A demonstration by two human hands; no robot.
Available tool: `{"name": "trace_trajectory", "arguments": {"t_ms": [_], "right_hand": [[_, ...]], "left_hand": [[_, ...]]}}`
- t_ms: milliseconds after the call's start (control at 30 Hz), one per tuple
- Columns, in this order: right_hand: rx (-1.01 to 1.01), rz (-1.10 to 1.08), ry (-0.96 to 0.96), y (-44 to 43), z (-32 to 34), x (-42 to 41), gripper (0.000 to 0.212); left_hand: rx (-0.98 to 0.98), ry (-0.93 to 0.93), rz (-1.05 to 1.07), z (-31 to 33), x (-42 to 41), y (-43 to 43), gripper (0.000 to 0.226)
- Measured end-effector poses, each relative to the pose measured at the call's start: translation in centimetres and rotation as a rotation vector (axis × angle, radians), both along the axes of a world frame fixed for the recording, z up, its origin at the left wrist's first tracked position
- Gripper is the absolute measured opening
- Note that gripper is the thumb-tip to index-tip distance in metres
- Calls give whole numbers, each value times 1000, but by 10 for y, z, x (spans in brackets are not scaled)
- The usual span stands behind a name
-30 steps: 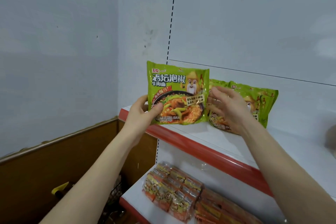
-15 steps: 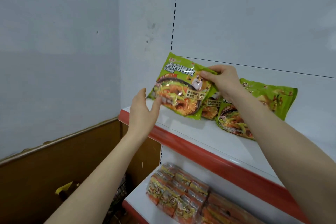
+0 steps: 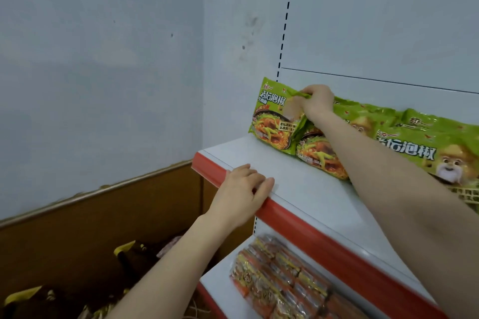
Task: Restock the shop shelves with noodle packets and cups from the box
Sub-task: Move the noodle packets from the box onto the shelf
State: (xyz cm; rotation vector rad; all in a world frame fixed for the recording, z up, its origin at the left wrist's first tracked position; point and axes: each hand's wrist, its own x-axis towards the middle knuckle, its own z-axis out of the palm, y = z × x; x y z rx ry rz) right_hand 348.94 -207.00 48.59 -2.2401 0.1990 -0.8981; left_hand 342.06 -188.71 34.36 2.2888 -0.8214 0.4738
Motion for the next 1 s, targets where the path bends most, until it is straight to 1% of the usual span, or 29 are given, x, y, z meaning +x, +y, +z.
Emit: {"name": "trace_trajectory", "arguments": {"t_ms": [133, 200, 300, 367, 433, 467, 533, 600, 633, 733, 767, 867, 900, 1000], "right_hand": [[-151, 1, 97, -2, -8, 3, 36], [-224, 22, 177, -2, -5, 2, 42], [-422, 27, 318, -6, -4, 1, 48], [-522, -8, 322, -8, -7, 3, 44], [-588, -71, 283, -9, -12, 4, 41], [-619, -97, 263, -9, -15, 4, 41], [-673, -128, 221, -7, -20, 5, 43], [-691, -138, 187, -7, -23, 7, 42], [-692, -142, 165, -8, -24, 8, 42], [-724, -145, 106, -10, -29, 10, 41], [-737, -151, 107, -10, -31, 11, 43], [-727, -168, 151, -11, -33, 9, 53], [-709, -166, 168, -10, -32, 8, 54], [-650, -140, 175, -8, -29, 1, 53]], "left_hand": [[-16, 0, -4, -1, -1, -1, 62], [-14, -9, -12, 1, -2, -1, 64], [-6, -33, -19, 4, -7, -1, 69], [-5, -38, -21, 5, -9, -1, 71], [-10, -23, -19, 6, -10, 0, 72], [-11, -22, -20, 7, -11, 1, 70], [-1, -26, -6, 8, -12, 1, 59], [2, -18, 0, 8, -12, 1, 49], [-3, -13, -4, 8, -12, 1, 49], [-11, -17, -9, 6, -11, 0, 64], [-2, -13, -1, 7, -12, 0, 64], [13, -2, 8, 10, -16, -1, 49], [21, 5, 7, 11, -17, 0, 49], [43, -28, 4, 12, -17, 0, 67]]}}
